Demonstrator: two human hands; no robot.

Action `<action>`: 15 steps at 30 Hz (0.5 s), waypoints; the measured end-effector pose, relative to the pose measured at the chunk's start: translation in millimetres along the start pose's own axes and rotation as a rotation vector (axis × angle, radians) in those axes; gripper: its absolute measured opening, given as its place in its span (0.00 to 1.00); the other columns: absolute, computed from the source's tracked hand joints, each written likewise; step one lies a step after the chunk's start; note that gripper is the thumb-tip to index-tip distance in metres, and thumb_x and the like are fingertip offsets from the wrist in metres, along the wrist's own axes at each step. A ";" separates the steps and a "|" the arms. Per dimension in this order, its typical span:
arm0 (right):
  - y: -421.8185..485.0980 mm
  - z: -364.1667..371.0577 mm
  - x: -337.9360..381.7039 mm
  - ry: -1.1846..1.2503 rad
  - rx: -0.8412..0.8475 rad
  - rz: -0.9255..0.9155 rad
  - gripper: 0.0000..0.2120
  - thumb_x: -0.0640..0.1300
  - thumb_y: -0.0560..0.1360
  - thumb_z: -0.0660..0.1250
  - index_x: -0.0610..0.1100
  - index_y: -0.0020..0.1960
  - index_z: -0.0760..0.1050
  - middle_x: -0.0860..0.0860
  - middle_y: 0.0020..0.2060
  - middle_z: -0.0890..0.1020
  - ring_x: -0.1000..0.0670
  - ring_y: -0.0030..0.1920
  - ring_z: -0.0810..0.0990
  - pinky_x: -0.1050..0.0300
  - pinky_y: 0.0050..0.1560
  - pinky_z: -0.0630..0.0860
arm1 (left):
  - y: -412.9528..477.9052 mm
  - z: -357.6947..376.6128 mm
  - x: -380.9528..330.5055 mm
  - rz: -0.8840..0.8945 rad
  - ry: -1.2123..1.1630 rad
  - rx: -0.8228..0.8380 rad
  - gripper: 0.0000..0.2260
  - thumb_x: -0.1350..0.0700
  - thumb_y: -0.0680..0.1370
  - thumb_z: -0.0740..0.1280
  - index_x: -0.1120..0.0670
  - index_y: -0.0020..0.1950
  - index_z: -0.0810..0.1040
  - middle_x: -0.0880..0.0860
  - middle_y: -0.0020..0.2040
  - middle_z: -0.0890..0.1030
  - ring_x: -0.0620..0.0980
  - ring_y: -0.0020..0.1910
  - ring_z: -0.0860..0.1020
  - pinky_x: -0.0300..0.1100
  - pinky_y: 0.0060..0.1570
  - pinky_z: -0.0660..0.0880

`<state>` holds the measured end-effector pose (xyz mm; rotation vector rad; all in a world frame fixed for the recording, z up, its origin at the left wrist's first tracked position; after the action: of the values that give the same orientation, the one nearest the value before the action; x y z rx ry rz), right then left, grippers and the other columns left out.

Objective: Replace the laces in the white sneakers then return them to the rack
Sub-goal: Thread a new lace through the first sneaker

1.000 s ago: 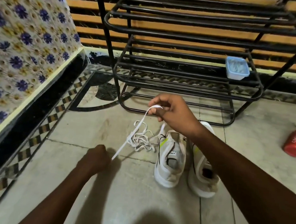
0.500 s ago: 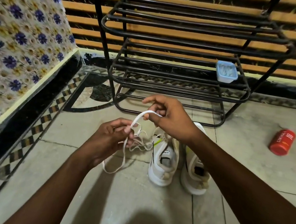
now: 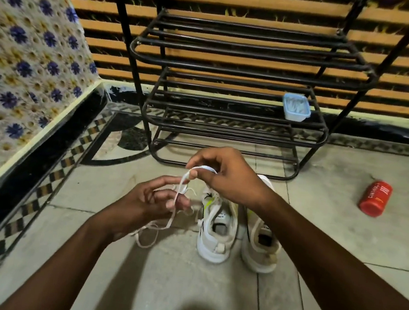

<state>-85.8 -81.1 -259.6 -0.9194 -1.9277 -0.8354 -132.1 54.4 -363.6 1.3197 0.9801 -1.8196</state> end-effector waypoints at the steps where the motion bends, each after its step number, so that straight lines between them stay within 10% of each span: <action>1: 0.3 -5.9 -2.9 0.020 -0.026 0.015 0.04 0.37 0.76 0.71 0.43 0.50 0.83 0.53 0.40 0.85 0.62 0.38 0.80 0.70 0.40 0.71 | 1.4 -2.2 -4.9 0.028 0.015 -0.055 0.13 0.59 0.79 0.71 0.58 0.63 0.82 0.63 0.51 0.83 0.57 0.51 0.84 0.47 0.53 0.80; 6: -2.3 -35.3 -21.7 0.058 -0.093 0.061 0.03 0.34 0.76 0.71 0.40 0.48 0.83 0.52 0.37 0.84 0.61 0.34 0.80 0.64 0.36 0.74 | -8.9 -39.0 29.6 -0.209 0.371 -0.188 0.11 0.65 0.81 0.67 0.61 0.42 0.85 0.61 0.34 0.80 0.50 0.32 0.77 0.39 0.35 0.72; 10: -2.4 -26.2 -35.3 0.001 -0.049 0.126 0.05 0.37 0.77 0.70 0.44 0.47 0.83 0.50 0.38 0.86 0.51 0.32 0.80 0.53 0.33 0.76 | -15.2 -51.4 43.6 -0.393 0.894 -0.167 0.06 0.57 0.76 0.76 0.54 0.39 0.87 0.49 0.35 0.85 0.41 0.36 0.81 0.39 0.42 0.77; 15: 1.0 0.6 -27.3 0.039 0.025 0.085 0.03 0.36 0.77 0.71 0.41 0.48 0.84 0.50 0.38 0.86 0.61 0.37 0.80 0.71 0.40 0.71 | 11.8 -4.8 -9.3 0.035 0.218 -0.203 0.15 0.58 0.79 0.73 0.54 0.65 0.81 0.56 0.55 0.86 0.57 0.57 0.84 0.51 0.60 0.80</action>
<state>-74.4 -87.9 -283.6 -0.9559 -1.8486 -0.7724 -117.5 53.6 -357.8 1.4175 1.2146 -1.5272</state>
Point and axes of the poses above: each hand's wrist, its own y-axis towards the middle knuckle, its own z-axis out of the palm, x = y × z, the point moved 10 cm from there along y, towards the middle knuckle
